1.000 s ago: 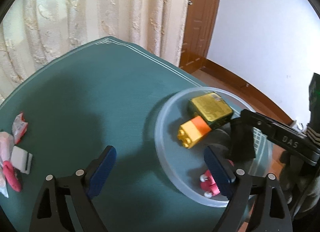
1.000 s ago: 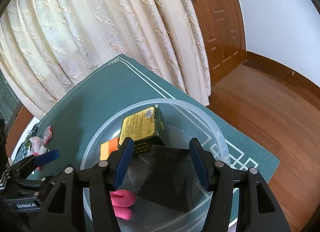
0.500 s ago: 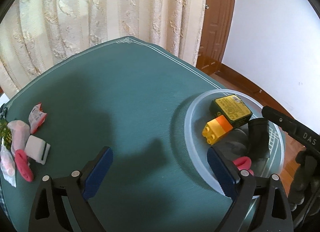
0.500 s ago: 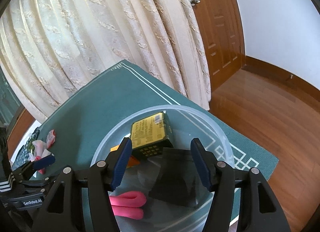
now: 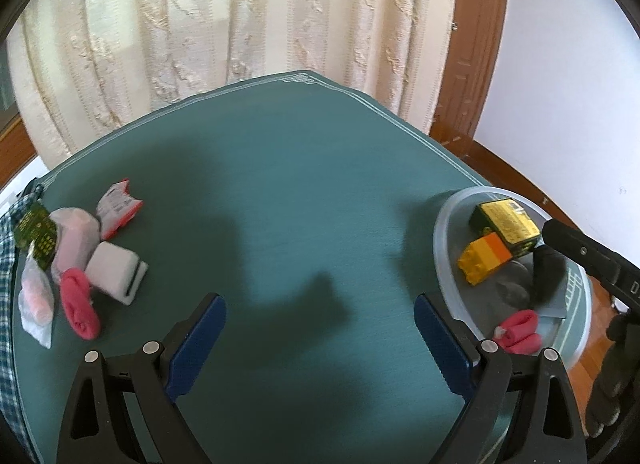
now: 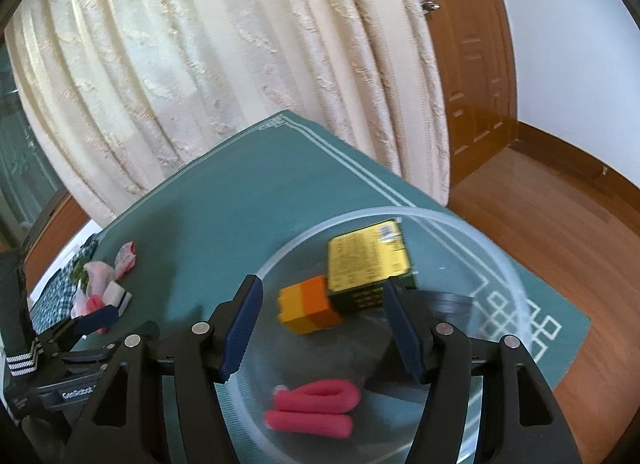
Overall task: Organize objects
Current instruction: 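Withdraw both grippers from the bowl back over the remaining items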
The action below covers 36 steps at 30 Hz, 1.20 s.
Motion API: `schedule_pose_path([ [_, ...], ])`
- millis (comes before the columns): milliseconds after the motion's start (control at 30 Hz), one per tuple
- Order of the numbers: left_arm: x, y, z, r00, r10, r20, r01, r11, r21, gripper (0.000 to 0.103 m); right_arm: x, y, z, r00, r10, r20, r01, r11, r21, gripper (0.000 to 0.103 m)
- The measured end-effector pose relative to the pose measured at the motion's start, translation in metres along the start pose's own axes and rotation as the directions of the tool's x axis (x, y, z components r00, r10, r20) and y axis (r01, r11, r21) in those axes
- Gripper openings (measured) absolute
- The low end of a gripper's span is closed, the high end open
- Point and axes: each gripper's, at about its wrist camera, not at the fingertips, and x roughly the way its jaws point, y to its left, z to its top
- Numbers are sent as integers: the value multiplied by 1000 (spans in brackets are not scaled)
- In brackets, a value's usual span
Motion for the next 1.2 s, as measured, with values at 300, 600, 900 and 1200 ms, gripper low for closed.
schedule_pose_path([
  [300,-6,31,-8,999,38,1,-38,998,-57,97,11,37,-8,998,58,-37,-60,996,-64,64],
  [600,-10,63,-16,998,70,-6,-70,990,-121,97,30,77,-21,989,113,-99,-125,984,-126,65],
  [900,-14,96,-26,995,99,-9,-99,977,-187,97,47,104,-34,978,134,-157,-160,974,-161,66],
  [1200,-21,132,-39,992,129,-12,-128,957,-261,97,62,137,-43,965,161,-205,-204,957,-208,66],
])
